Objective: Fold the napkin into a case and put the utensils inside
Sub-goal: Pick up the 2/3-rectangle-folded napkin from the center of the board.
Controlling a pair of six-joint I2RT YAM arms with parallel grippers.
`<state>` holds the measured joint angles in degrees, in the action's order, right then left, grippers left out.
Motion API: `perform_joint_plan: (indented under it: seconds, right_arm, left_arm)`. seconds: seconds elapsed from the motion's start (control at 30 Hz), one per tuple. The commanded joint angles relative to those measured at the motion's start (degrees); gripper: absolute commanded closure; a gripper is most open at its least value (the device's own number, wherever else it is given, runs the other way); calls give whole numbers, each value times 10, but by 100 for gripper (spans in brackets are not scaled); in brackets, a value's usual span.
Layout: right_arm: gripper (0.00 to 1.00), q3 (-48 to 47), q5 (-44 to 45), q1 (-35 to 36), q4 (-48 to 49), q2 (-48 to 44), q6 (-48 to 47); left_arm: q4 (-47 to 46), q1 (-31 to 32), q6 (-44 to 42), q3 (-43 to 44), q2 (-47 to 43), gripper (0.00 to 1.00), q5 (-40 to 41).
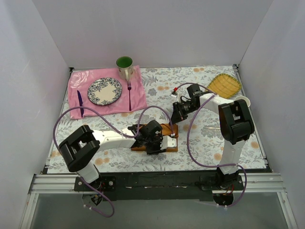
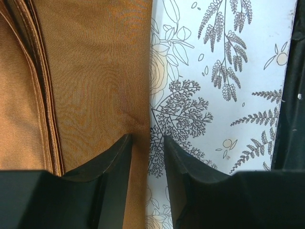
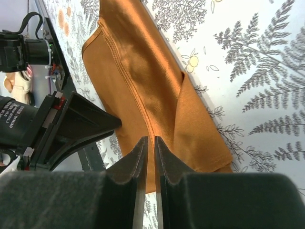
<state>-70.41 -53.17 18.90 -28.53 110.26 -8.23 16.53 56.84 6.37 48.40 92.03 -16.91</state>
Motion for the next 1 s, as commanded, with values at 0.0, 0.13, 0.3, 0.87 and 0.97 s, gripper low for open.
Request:
perform_joint_plan:
  seconds: [0.0,0.13,0.3,0.87,0.97]
  right_arm:
    - [82,25,-32,11,12,-13,17]
    - [83,44,-31,18,37,0,36]
    - [84,46,-23,19,46,16,36]
    - [70,37,-22,-9,24,-62,-93]
    - [65,67,-22,-12,28,-93,-122]
  left_arm:
    - [28,0,-13,5,34,71,8]
    - [32,-1,-14,4,45,83,0]
    - [42,-1,-27,2,63,94,-1]
    - [156,-122,-7,119,68,100,-246]
    - [168,-135,-4,136,77,100,-265]
